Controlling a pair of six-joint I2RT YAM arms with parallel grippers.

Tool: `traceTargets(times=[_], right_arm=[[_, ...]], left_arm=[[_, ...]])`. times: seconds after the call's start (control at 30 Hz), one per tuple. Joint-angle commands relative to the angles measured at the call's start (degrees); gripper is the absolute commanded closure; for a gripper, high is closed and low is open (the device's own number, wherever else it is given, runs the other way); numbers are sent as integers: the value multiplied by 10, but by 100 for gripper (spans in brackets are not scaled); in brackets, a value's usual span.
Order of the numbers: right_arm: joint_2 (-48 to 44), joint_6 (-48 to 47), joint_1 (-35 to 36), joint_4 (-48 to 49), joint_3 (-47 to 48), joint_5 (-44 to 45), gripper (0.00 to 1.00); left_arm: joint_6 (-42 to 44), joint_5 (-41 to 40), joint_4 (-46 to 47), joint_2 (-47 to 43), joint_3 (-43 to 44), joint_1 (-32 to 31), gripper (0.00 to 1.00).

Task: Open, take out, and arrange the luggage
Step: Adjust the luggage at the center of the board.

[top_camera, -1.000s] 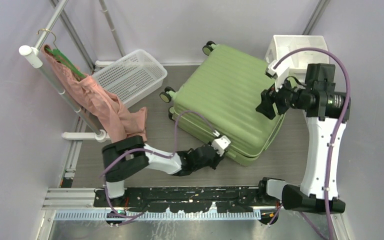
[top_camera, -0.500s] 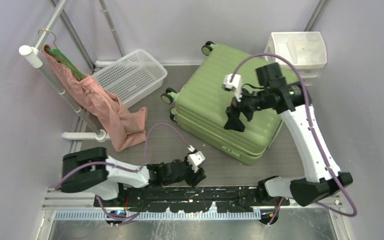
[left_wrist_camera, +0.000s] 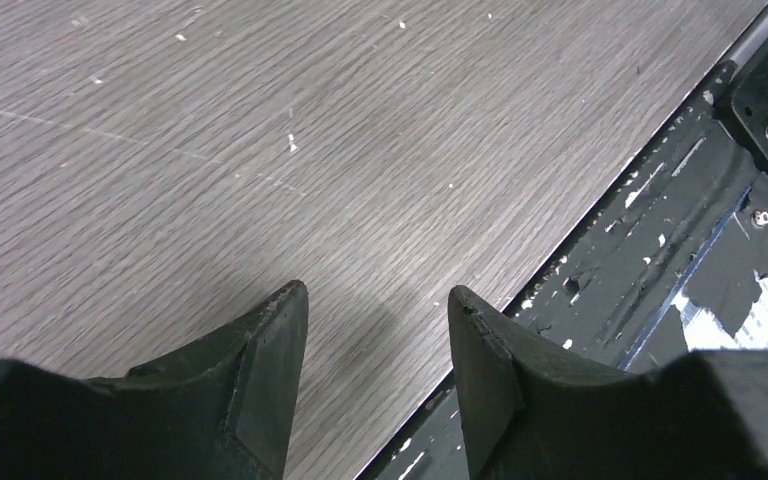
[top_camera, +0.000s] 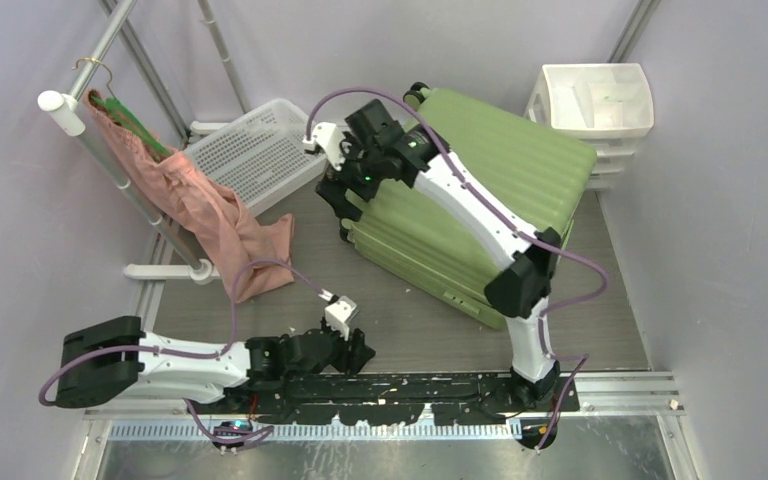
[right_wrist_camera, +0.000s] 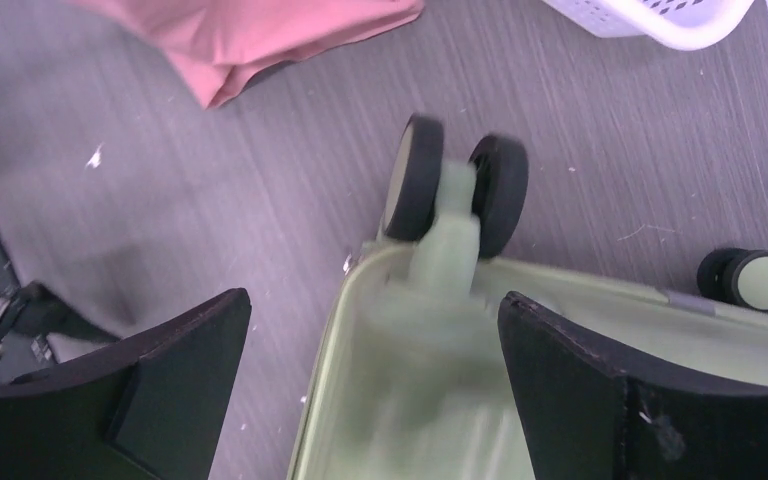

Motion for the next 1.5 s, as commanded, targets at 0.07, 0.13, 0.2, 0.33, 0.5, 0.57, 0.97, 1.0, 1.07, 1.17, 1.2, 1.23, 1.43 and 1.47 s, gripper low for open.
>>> traceTargets(times=[0.07, 0.13, 0.2, 0.33, 0.5, 0.57, 0.97, 1.0, 1.07, 1.17, 1.2, 1.23, 1.43, 1.47], right_arm=[[95, 56, 11, 32, 123, 109, 0], [112, 56, 11, 35, 132, 118, 0], [125, 56, 11, 38, 132, 122, 0], [148, 45, 11, 30, 137, 97, 6], [132, 22, 21, -15, 131, 27, 49], [109, 18, 21, -22, 112, 9, 62], [-165, 11, 21, -11, -202, -115, 89], [-191, 13, 21, 0, -239, -121, 89], [-238, 15, 21, 24, -301, -135, 89], [-293, 21, 21, 55, -366, -145, 89], [-305, 24, 21, 64, -380, -146, 89], [-316, 26, 22, 72, -390, -147, 89], [-336, 30, 20, 83, -416, -147, 90], [-339, 32, 21, 86, -418, -148, 90]], left_arm=[[-39, -49, -52, -101, -17, 2, 45], [-41, -55, -66, -138, -28, 1, 45], [-47, -60, -78, -176, -41, 1, 45], [-43, -63, -106, -250, -58, 1, 45], [12, -53, -129, -327, -69, 1, 47], [44, -41, -122, -349, -74, 1, 48], [205, 13, 36, -294, -87, 1, 46], [214, 16, 63, -268, -86, 2, 46], [228, 24, 120, -211, -83, 1, 45], [239, 38, 210, -104, -69, 1, 44], [241, 42, 245, -72, -63, 1, 44], [243, 45, 279, -38, -58, 1, 44], [244, 43, 519, 145, -35, -2, 46], [248, 38, 552, 174, -29, -4, 46]])
